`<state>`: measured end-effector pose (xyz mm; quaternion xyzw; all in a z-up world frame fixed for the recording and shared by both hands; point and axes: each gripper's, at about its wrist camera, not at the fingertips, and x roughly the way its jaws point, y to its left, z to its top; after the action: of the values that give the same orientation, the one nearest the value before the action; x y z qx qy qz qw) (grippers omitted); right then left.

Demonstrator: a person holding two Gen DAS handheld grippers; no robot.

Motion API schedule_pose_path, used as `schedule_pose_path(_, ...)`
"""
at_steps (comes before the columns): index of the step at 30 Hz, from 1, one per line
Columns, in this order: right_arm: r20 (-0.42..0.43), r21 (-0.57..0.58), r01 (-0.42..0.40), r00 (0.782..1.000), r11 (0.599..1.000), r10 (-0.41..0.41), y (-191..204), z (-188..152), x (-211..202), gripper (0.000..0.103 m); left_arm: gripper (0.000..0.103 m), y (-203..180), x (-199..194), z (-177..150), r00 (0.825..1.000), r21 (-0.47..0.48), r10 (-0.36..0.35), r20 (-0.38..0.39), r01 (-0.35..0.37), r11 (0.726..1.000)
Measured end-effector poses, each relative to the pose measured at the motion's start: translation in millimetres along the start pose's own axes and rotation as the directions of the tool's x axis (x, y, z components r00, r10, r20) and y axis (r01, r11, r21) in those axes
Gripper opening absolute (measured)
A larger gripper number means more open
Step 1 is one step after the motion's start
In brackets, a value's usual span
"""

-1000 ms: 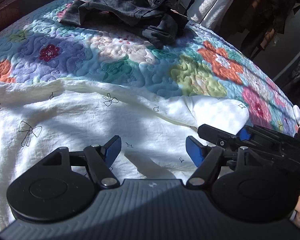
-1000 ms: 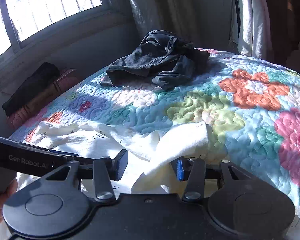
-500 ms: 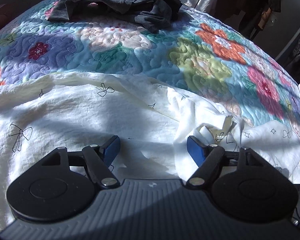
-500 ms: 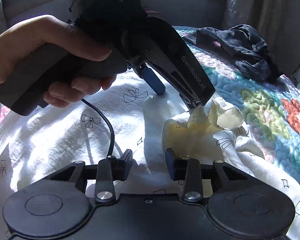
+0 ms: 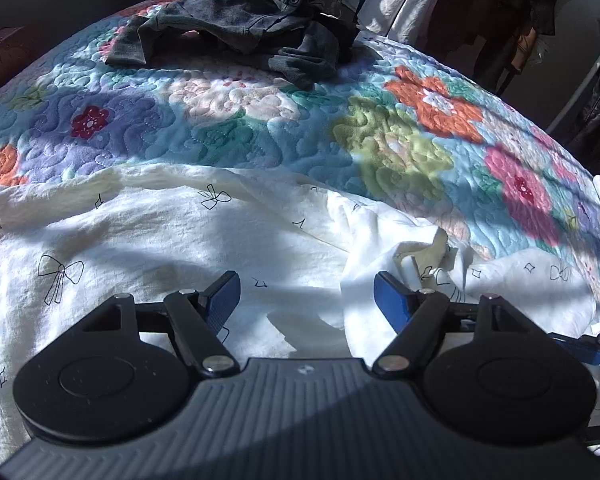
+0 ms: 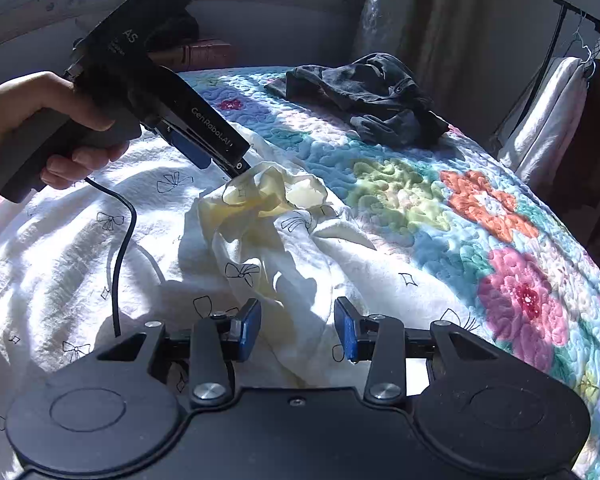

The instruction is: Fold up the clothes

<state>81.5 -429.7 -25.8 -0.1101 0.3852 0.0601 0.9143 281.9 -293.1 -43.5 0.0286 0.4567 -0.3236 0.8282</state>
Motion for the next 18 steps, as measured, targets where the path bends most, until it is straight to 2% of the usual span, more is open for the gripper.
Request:
schedule_pose_path(3, -0.009, -0.091, -0.006, 1.0, 0.996, 0.005, 17.7, 2.0, 11.4, 0.049, 0.085, -16.7, 20.1, 7.3, 1.0, 0.048, -0.011, -0.02, 0.012, 0.999)
schedule_pose_path(5, -0.025, -0.189, 0.013, 1.0, 0.982, -0.018, 33.0, 1.5, 23.5, 0.054, 0.084, -27.6, 45.3, 7.3, 0.994, 0.102, 0.011, -0.107, 0.0, 0.995)
schedule_pose_path(6, -0.035, -0.214, 0.027, 0.999, 0.976, -0.036, 36.6, 1.0, 29.9, 0.053, 0.079, -29.6, 51.8, 6.3, 0.992, 0.11, 0.023, -0.122, -0.009, 0.994)
schedule_pose_path(7, -0.045, -0.218, 0.046, 0.997, 0.975, -0.057, 36.5, 0.6, 36.4, 0.051, 0.061, -28.8, 53.2, 4.9, 0.995, 0.097, 0.018, -0.103, -0.008, 0.995)
schedule_pose_path(8, -0.056, -0.222, 0.064, 0.995, 0.973, -0.078, 36.5, 0.3, 42.9, 0.037, 0.04, -26.5, 51.1, 5.3, 0.997, 0.081, 0.003, -0.081, 0.004, 0.997)
schedule_pose_path(9, -0.055, -0.199, 0.073, 0.995, 0.977, -0.086, 30.7, 1.3, 45.8, 0.0, 0.025, -23.9, 48.2, 6.6, 0.998, 0.067, -0.014, -0.064, 0.018, 0.998)
schedule_pose_path(10, -0.044, -0.152, 0.074, 0.996, 0.986, -0.082, 19.8, 3.6, 45.5, 0.001, 0.001, -21.1, 44.2, 9.4, 0.999, 0.054, -0.022, -0.04, 0.025, 0.998)
schedule_pose_path(14, 0.04, 0.003, 0.153, 0.987, 0.988, -0.153, -33.5, 17.8, 32.2, 0.0, 0.001, -13.0, 26.9, 32.3, 0.995, 0.017, -0.032, 0.097, 0.03, 0.999)
schedule_pose_path(18, 0.056, 0.087, 0.263, 0.962, 0.961, -0.268, -93.9, 37.8, 30.5, 0.0, 0.0, -13.6, 17.2, 62.3, 0.977, -0.028, -0.02, 0.213, 0.027, 0.999)
